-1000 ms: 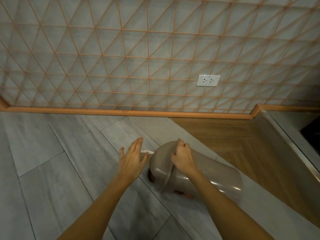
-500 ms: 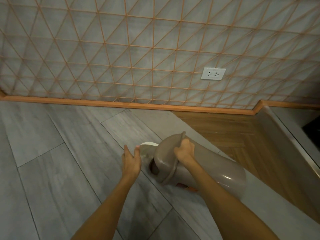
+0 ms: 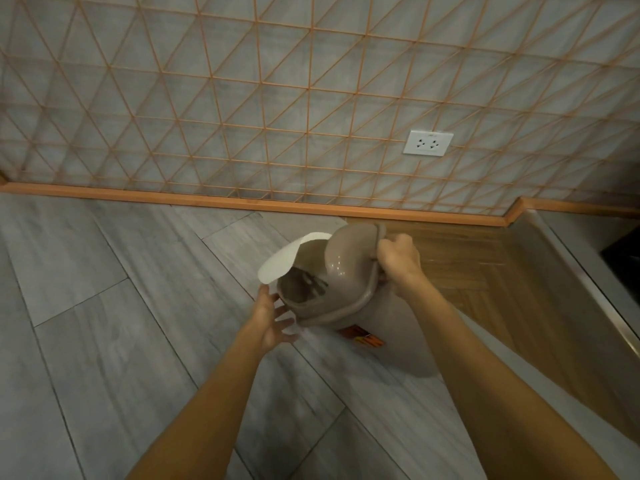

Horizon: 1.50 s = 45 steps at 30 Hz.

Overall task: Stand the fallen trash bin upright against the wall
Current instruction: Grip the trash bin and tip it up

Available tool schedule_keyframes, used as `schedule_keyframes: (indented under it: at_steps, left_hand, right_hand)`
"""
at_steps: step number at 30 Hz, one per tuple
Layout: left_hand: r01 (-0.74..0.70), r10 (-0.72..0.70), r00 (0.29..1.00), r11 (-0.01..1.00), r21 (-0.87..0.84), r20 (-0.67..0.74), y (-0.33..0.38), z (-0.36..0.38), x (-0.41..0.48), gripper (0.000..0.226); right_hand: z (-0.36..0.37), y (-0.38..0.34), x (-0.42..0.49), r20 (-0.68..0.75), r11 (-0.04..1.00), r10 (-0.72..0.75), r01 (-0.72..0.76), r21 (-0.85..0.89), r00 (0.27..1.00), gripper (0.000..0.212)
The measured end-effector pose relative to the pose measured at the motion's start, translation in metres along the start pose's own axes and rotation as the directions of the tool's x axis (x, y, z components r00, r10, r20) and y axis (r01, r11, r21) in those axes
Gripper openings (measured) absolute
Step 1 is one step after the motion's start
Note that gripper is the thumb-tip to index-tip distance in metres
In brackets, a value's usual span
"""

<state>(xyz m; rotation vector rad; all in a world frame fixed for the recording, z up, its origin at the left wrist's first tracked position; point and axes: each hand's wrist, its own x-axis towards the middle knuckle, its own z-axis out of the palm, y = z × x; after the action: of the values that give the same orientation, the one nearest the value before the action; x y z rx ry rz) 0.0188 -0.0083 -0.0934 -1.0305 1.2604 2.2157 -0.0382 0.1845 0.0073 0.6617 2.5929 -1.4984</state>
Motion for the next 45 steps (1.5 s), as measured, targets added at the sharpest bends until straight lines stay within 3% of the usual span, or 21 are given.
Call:
schedule_keyframes:
  at_steps: [4,8,11,20,27,31,35,45]
  left_hand:
    - [-0.010,0.014,0.996,0.999,-0.037,0.086,0.010,0.018,-0.009,0.069]
    - [-0.042,0.048,0.993,0.997,-0.057,0.110,0.022,0.032,-0.016,0.064]
    - [-0.094,0.091,0.987,0.995,0.016,0.134,0.034,0.043,-0.025,0.058]
    - [-0.256,0.230,0.966,0.921,0.292,0.120,0.068,0.061,-0.053,0.040]
    - [-0.247,0.218,0.968,0.914,0.321,0.122,0.056,0.066,-0.067,0.032]
    - [-0.245,0.214,0.967,0.928,0.282,0.137,0.044,0.067,-0.073,0.046]
    - [-0.248,0.220,0.967,0.931,0.267,0.133,0.031,0.066,-0.077,0.052]
    - [-0.305,0.274,0.951,0.907,0.291,0.142,0.003,0.072,-0.085,0.038]
  right_hand:
    - [-0.015,-0.004,0.009,0.097,0.976,0.070,-0.089,0.200,0.993,0.014]
    - [-0.037,0.001,0.017,0.179,0.936,0.093,-0.148,0.320,0.979,0.024]
    - [-0.053,0.008,0.021,0.189,0.910,0.100,-0.166,0.380,0.977,0.033]
    - [-0.063,0.031,0.030,0.205,0.865,0.113,-0.198,0.462,0.972,0.030]
    - [-0.059,0.041,0.036,0.105,0.895,0.166,-0.195,0.401,0.980,0.028]
    - [-0.062,0.044,0.040,0.063,0.914,0.156,-0.168,0.369,0.986,0.028]
    - [-0.064,0.051,0.042,0.083,0.941,0.108,-0.129,0.312,0.991,0.034]
    - [-0.084,0.068,0.043,0.173,0.966,0.079,-0.119,0.230,0.982,0.038]
